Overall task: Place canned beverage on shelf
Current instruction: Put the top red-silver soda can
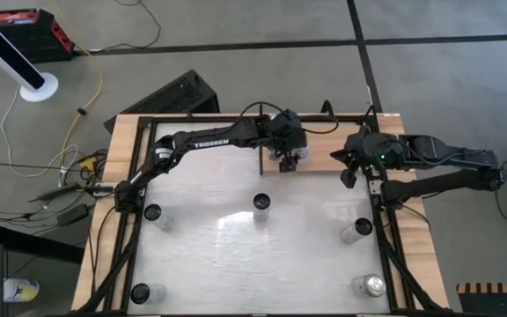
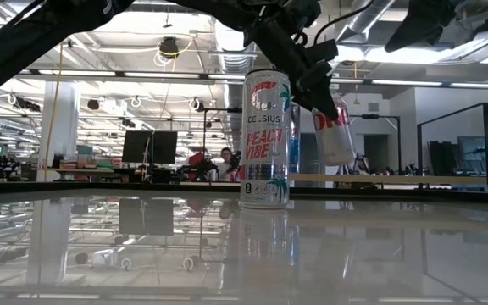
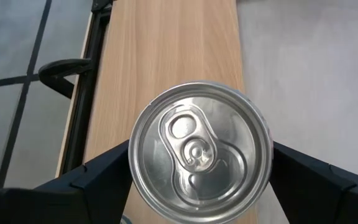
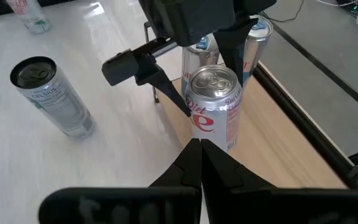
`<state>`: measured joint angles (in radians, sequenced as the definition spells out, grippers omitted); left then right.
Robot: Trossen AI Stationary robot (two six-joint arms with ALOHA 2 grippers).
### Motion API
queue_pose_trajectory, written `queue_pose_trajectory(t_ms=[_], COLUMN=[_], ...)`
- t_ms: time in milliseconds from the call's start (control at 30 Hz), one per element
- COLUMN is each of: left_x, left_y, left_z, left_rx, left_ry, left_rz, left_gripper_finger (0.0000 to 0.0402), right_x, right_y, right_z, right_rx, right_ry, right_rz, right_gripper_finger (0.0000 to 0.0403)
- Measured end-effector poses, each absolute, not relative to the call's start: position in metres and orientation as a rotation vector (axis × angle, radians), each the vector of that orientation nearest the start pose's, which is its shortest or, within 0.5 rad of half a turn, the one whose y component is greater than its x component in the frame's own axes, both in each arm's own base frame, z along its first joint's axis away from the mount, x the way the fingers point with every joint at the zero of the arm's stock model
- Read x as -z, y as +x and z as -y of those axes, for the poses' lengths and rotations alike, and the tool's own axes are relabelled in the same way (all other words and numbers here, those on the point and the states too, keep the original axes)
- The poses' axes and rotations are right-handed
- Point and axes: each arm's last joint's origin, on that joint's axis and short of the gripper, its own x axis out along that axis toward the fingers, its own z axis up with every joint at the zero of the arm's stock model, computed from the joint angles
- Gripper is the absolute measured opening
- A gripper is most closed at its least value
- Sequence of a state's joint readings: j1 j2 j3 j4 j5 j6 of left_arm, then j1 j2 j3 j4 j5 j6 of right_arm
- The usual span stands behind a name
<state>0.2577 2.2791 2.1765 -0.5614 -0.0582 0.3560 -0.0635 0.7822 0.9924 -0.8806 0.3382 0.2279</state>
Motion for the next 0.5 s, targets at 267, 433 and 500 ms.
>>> queue_pose_trajectory(t_ms=[267, 433, 500], left_x=[-0.279, -0.272, -0.267], left_y=[0.501, 0.504, 0.507], left_z=[-0.132, -0.132, -0.132], left_rx=[-0.129, -0.123, -0.129], left_ry=[0.255, 0.253, 0.258], left_rz=[-0.695, -0.698, -0.697], left_gripper_finger=[0.032, 0.032, 0.032], right_x=[-0.34, -0.34, -0.34], right_y=[0.134, 0.134, 0.134], right_z=[0.018, 0.018, 0.018], right_rx=[0.463, 0.463, 0.462], right_ry=[0.13, 0.132, 0.132], right_rz=[-0.622, -0.621, -0.621], right_gripper_finger=[0.0025, 0.0025, 0.0025])
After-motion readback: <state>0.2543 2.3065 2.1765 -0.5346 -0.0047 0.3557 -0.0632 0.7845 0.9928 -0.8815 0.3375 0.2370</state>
